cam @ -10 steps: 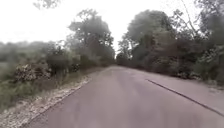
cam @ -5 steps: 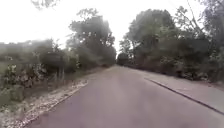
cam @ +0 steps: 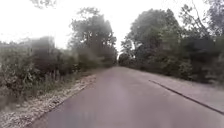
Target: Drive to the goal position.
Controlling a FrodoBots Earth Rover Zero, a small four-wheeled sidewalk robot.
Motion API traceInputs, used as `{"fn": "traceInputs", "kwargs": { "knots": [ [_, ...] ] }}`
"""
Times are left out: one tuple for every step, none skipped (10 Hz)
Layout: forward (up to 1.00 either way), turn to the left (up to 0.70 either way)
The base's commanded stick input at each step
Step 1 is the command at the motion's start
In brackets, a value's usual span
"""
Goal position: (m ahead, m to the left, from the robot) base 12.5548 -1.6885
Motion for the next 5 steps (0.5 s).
{"fn": "traceInputs", "kwargs": {
  "knots": [
    [0.85,0.0],
    [0.85,-0.05],
    [0.85,-0.28],
    [0.85,-0.34],
    [0.85,-0.34]
  ]
}}
